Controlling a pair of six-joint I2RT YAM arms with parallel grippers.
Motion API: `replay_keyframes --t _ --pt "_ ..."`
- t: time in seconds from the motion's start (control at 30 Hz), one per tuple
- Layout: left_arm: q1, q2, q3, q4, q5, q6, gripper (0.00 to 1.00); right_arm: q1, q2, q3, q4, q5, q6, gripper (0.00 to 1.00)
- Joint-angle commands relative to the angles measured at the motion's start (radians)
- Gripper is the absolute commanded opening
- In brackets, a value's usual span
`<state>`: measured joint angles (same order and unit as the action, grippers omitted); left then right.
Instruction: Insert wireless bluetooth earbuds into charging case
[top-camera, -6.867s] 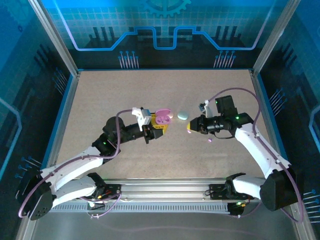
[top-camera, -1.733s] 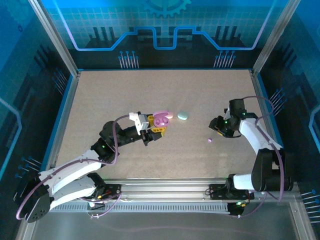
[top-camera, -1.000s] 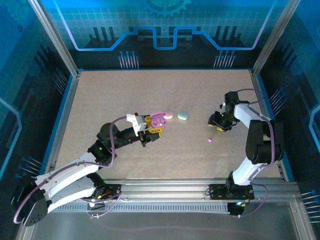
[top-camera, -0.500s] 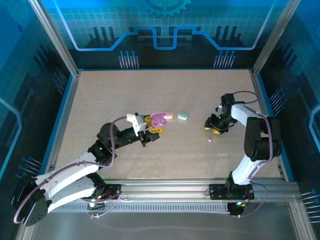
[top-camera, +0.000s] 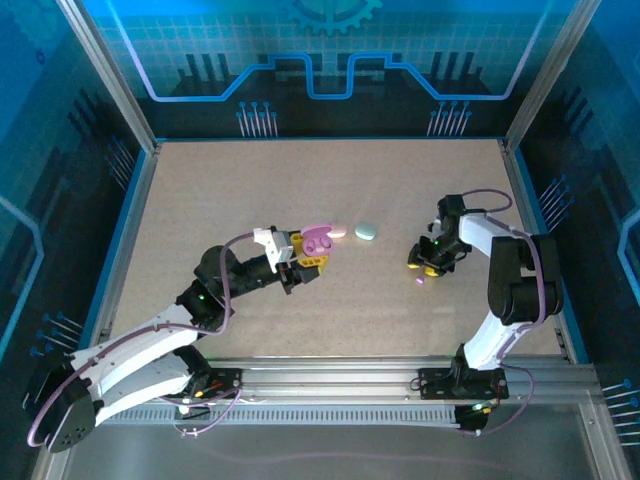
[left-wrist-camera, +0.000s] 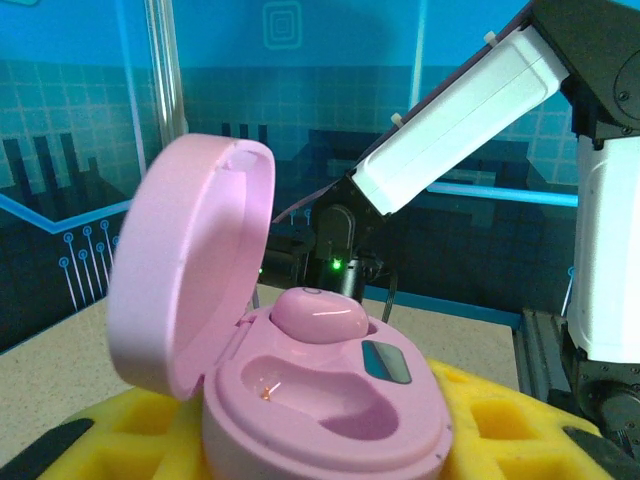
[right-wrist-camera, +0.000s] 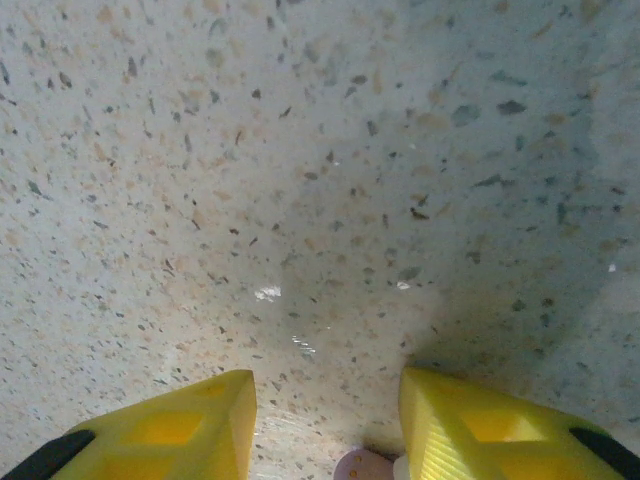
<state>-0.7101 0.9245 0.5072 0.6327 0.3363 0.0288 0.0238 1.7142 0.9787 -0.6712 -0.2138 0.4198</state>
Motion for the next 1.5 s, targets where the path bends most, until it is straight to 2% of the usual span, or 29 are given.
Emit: replay_keyframes --t 0.0,0.43,0.73,1.0,1.47 --pt "-0.008 -0.003 -0.009 0.019 -0.008 0.007 0.27 0.033 -0.036 -0.039 -0.066 -0.013 0.029 0.44" --pt "-0.008 0.002 -0.007 0.021 -0.009 0.006 0.27 0.090 -0.062 -0.037 -0.108 0.055 0.054 0.44" --pt "-0.008 0.005 -0.005 0.022 -0.008 0.003 0.27 0.115 -0.010 0.013 -0.132 0.137 0.031 0.37" --pt "-0.008 0.005 -0.004 0.019 -0.008 0.001 0.27 0.131 0.018 0.031 -0.137 0.159 0.026 0.29" --pt "-0.008 0.005 -0.001 0.015 -0.006 0.000 0.27 0.147 0.050 0.048 -0.154 0.178 0.026 0.25"
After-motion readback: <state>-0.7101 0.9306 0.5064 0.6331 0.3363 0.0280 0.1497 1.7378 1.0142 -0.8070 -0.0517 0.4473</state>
